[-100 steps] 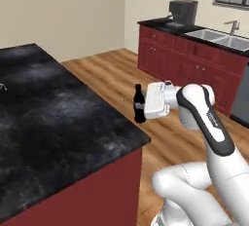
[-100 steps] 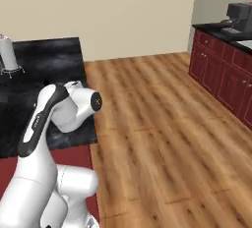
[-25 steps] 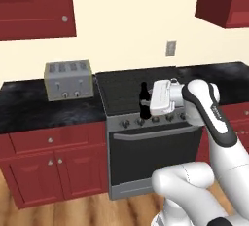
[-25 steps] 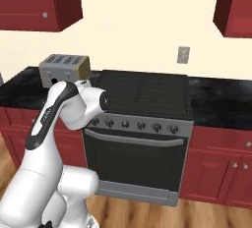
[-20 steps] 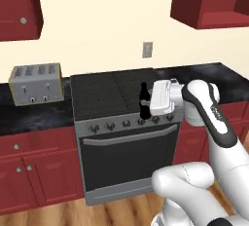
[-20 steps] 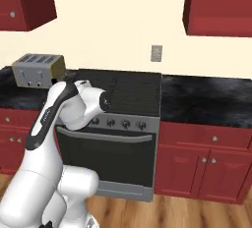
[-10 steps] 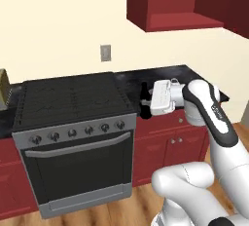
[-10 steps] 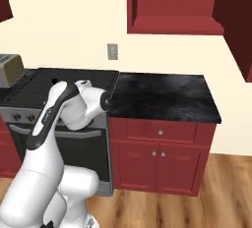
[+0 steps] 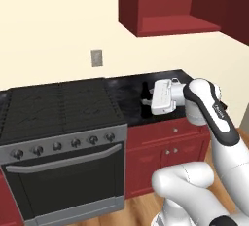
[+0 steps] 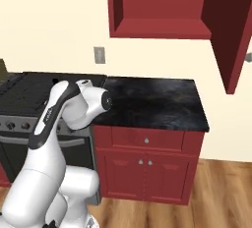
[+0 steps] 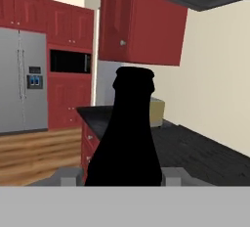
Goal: Pick the bottled drink from the counter and place it in the open cabinet.
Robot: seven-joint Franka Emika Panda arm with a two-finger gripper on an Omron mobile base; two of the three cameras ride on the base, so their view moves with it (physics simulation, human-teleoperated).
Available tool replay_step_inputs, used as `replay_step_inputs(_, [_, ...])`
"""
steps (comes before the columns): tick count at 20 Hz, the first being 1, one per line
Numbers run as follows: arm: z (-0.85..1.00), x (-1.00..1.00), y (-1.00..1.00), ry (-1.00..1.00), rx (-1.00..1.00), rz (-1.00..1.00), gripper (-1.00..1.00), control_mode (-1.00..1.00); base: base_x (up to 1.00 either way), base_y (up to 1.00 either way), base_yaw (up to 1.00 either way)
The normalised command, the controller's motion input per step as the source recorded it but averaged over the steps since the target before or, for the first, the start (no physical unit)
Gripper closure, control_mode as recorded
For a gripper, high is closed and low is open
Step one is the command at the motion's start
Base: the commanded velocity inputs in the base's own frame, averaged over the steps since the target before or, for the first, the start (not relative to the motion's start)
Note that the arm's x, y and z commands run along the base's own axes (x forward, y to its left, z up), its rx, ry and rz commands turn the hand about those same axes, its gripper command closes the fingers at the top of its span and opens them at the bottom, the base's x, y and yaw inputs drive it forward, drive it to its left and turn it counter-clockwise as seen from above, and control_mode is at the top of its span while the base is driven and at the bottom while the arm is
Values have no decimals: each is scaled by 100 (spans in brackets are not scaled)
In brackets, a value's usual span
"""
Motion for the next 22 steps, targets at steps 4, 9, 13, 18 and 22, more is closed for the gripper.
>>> replay_step_inputs(4, [0, 0, 0, 0, 0, 0, 100, 100, 28, 0, -2])
replay_step_inputs(9, [0, 0, 0, 0, 0, 0, 100, 100, 4, 0, -6])
replay_step_inputs(13, [0, 0, 0, 0, 0, 0, 100, 100, 25, 3, -10])
replay_step_inputs(18, [0, 0, 0, 0, 0, 0, 100, 100, 42, 14, -12])
replay_step_inputs(22, [0, 0, 0, 0, 0, 0, 100, 100, 87, 4, -9])
